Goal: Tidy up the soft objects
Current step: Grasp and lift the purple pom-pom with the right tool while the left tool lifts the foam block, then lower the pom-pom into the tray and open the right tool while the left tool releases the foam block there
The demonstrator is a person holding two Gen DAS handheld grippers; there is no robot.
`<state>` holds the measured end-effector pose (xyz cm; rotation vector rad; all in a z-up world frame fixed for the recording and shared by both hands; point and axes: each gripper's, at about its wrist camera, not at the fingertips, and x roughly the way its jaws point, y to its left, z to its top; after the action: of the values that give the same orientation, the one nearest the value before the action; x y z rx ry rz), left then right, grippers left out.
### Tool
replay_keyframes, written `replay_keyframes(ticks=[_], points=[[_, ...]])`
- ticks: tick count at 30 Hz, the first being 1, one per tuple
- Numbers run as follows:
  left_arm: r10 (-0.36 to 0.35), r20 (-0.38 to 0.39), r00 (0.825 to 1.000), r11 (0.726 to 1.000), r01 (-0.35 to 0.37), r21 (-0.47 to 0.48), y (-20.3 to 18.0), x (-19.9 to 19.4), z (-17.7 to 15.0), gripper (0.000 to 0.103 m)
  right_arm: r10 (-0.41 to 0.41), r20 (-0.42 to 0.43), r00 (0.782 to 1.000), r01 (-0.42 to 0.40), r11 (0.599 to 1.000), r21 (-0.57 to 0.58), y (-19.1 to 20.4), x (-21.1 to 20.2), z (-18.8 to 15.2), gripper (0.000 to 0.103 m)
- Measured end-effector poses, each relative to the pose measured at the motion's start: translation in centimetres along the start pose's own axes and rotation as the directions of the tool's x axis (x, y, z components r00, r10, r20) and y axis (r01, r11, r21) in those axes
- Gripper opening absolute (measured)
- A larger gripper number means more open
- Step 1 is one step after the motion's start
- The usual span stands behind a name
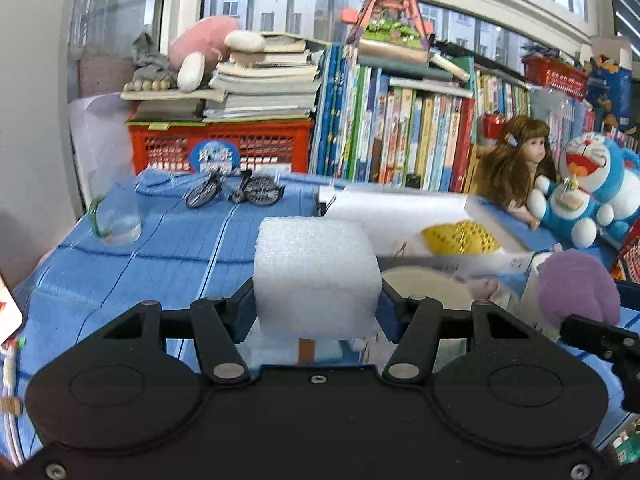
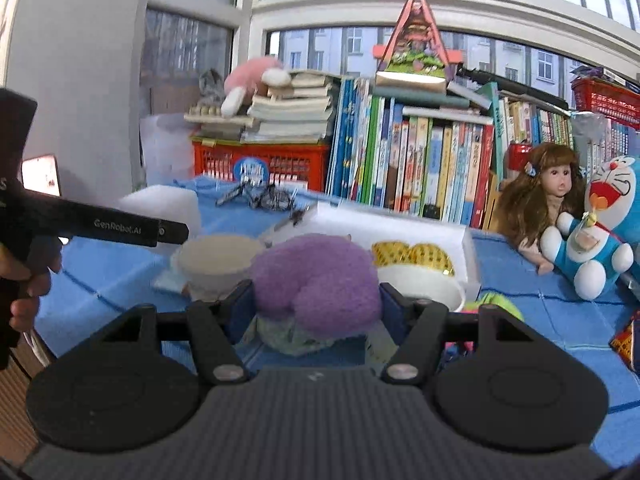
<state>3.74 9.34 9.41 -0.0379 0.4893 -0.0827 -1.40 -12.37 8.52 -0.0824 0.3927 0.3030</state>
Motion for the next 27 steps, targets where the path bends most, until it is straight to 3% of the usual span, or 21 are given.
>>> replay_keyframes(ticks=[5,9,16,22,27], points=[[-0.001,0.020,1.000,1.000,0.000,0.010,-0.2,0.1,1.8,0.057,-0.019,0.033,0.999,0.018,1.000,0.018,-1.3,-0.6,1.7,0.068],[-0.043,0.005,0.999,0.999,0.043,-0.006,0.0,0.8,3.5,0.057,-0.037,0.034,0.999,0.036,0.999,0.037,-2.7,-0.4,3.1,0.068],[-0.116,-0.078,0.990,0.993,0.117,0.006,-0.5,4.4,7.8,0.057,-0.055,-0.053,0.997,0.060,0.994,0.088,-7.0,2.8,6.6,0.068],[-0.178,-0.218,0.960,0.984,0.175,-0.033,-1.5,10.2,10.7,0.057,-0.046,-0.182,0.982,0.075,0.985,0.156,-11.5,7.5,8.8,0.068],[-0.219,-0.342,0.914,0.976,0.205,-0.075,-2.7,15.6,11.2,0.057,-0.008,-0.338,0.941,0.087,0.971,0.221,-14.4,11.9,9.0,0.068]])
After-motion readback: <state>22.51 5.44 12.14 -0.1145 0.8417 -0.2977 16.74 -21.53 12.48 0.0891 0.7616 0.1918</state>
